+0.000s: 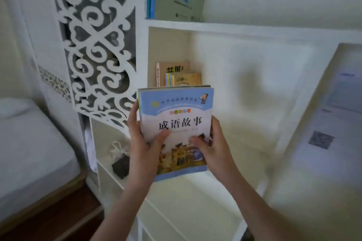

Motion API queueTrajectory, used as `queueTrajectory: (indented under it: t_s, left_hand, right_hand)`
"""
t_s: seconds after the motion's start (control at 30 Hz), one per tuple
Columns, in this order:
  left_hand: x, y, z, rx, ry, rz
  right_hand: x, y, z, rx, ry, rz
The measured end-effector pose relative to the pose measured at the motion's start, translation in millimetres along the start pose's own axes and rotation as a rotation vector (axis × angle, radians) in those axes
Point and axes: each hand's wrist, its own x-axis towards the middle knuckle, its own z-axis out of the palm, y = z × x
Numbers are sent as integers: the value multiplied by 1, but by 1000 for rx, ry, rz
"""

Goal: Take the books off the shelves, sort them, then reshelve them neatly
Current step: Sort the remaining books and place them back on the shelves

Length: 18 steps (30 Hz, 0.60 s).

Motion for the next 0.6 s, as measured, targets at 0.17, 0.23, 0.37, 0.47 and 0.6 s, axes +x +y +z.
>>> queueTrajectory:
  t_s: [0.17,0.23,0.37,0.47,0.6]
  left_hand:
    - [63,-61,56,85,28,77]
    - [74,-87,78,143,43,83]
    - [81,-117,108,241,55,117]
    - [89,-129,111,485,143,196]
    - [73,-158,100,695,52,275]
  right_hand:
    - [85,39,-16,-54,144,21]
    - [105,67,-22,-29,190,103]
    - [116,111,-16,4,226,259]
    - [115,129,-11,-62,175,235]
    - [123,145,-11,-90,115,306]
